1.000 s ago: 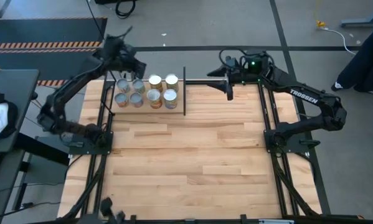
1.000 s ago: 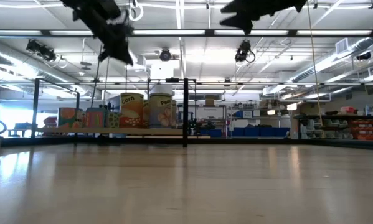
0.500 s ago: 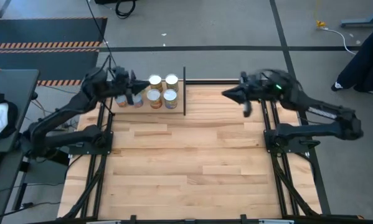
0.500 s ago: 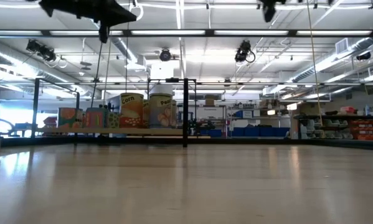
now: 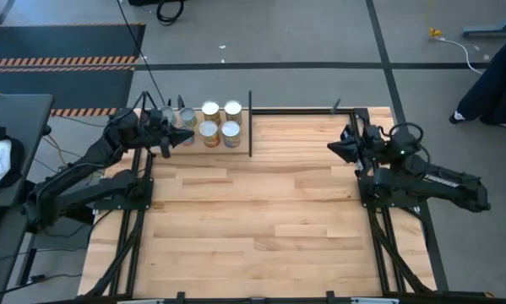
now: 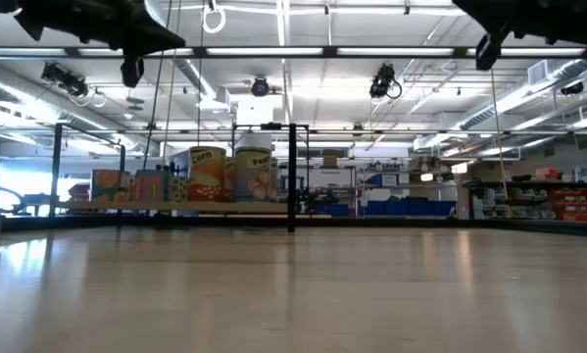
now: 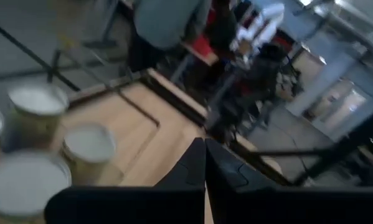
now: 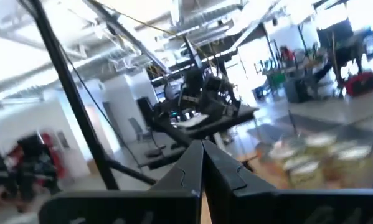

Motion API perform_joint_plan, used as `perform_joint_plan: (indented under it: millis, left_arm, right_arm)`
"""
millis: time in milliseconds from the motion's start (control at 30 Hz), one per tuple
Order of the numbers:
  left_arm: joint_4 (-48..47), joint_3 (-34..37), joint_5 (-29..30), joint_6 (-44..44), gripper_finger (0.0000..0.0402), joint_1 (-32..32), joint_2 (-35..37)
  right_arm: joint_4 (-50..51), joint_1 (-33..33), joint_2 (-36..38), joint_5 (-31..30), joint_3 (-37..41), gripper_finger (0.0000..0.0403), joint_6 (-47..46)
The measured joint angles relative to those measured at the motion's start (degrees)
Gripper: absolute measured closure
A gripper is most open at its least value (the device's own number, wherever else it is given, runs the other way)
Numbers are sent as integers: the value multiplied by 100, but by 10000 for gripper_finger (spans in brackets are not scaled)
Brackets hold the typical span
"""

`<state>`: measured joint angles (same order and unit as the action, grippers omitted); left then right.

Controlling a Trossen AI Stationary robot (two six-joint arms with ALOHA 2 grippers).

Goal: Pick and place cans onto a shelf
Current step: Return to Home Position

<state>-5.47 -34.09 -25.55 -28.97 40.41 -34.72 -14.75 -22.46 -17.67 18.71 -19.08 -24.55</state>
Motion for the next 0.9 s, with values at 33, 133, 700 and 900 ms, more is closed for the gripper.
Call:
perform_joint_plan:
  millis: [33, 133, 700, 900]
  left_arm:
    - [-139, 0, -149, 89, 397, -17, 0]
    - [-433, 3, -562, 140, 397, -261, 80]
    - [-1414, -1, 1683, 1393, 397, -3192, 1759]
    - [-1430, 0, 1787, 2057, 397, -3260, 1753]
  right_arm:
    - [-53, 1, 65, 7, 120, 390, -193]
    - [-536, 213, 206, 411, 359, 390, -722]
    - [-1281, 2688, 828, -1505, 646, 387, 1041]
    - [331, 2117, 1763, -1474, 697, 387, 22]
